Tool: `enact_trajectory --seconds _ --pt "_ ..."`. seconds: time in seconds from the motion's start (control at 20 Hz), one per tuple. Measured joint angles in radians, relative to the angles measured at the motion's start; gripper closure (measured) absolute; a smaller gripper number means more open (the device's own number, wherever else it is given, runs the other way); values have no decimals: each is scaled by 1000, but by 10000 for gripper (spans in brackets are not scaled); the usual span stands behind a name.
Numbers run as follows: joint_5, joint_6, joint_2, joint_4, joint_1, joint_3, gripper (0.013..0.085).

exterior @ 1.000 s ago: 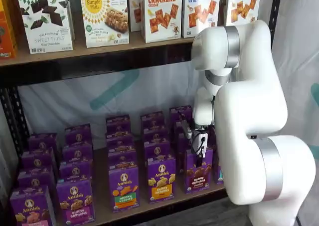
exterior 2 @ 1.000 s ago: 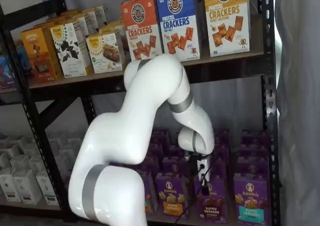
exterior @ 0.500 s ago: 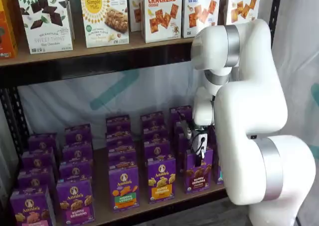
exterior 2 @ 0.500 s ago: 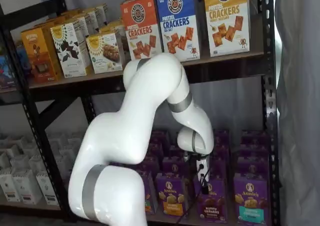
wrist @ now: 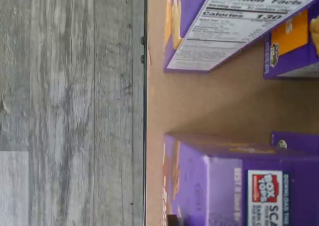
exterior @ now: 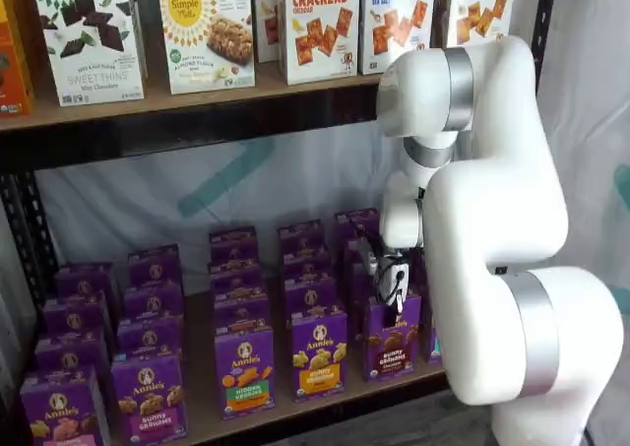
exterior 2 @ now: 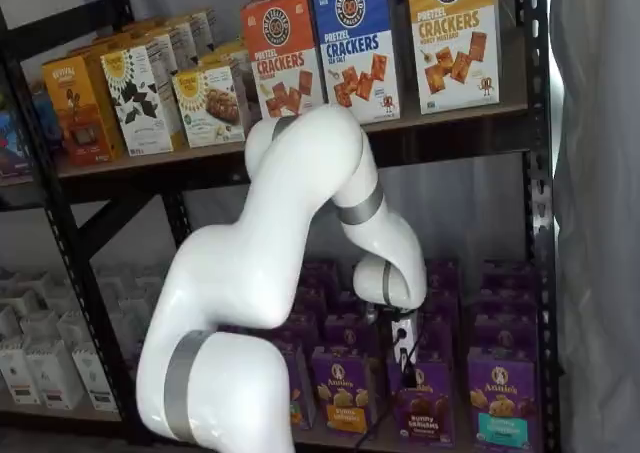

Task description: Pick up the purple box with a brown patch in the center, on the bottom shelf, the fifth box from the left

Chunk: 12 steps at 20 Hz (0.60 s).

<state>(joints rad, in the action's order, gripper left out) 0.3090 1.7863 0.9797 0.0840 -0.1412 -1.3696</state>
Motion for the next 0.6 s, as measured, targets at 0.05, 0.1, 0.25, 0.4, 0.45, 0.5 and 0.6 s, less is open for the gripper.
enact_trajectory --seconds 0.05,0.1,0.25,0.4,0.45,0.5,0.6 --pt "-1 0 -1 0 0 2 570" --pt "-2 0 -2 0 0 3 610" --pt "0 -5 -5 -6 -1 6 610" --pt "-4 2 -8 0 -1 13 610" --pt "-4 3 -9 1 -1 14 610" --pt "-4 1 -10 -1 -2 15 610" --pt "-3 -7 -13 -11 -3 20 610"
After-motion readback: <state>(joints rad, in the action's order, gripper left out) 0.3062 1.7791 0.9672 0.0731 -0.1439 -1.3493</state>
